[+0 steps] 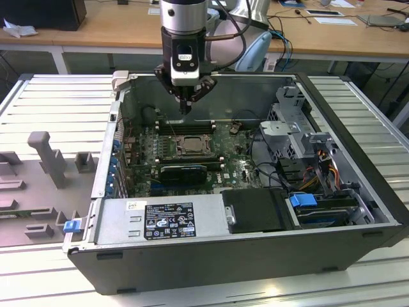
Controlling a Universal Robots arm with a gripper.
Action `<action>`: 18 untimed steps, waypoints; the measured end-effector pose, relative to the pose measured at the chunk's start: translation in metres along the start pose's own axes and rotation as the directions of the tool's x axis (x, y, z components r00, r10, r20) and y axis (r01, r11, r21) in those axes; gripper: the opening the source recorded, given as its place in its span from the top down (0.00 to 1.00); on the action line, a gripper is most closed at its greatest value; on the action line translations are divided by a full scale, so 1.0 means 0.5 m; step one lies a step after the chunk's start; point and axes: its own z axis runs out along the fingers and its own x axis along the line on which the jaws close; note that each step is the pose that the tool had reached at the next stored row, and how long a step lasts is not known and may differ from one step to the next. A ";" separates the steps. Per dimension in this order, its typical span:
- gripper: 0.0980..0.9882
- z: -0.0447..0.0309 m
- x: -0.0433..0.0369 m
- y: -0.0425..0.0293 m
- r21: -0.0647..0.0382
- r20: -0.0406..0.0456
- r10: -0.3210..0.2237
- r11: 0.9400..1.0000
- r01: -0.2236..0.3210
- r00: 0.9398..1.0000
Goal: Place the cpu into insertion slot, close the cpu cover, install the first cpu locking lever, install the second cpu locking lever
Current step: 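Install the first cpu locking lever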
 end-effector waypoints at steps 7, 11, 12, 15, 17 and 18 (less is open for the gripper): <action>0.99 0.009 0.012 -0.008 -0.007 0.000 -0.099 0.995 0.099 0.995; 0.99 0.010 0.013 -0.009 -0.009 -0.003 -0.174 0.985 0.174 0.985; 0.99 0.010 0.014 -0.009 -0.009 -0.004 -0.175 0.984 0.175 0.984; 0.99 0.010 0.014 -0.009 -0.009 -0.004 -0.182 0.983 0.182 0.983; 0.99 0.010 0.016 -0.010 -0.009 -0.004 -0.185 0.983 0.185 0.983; 0.99 0.010 0.016 -0.011 -0.009 -0.004 -0.188 0.982 0.188 0.982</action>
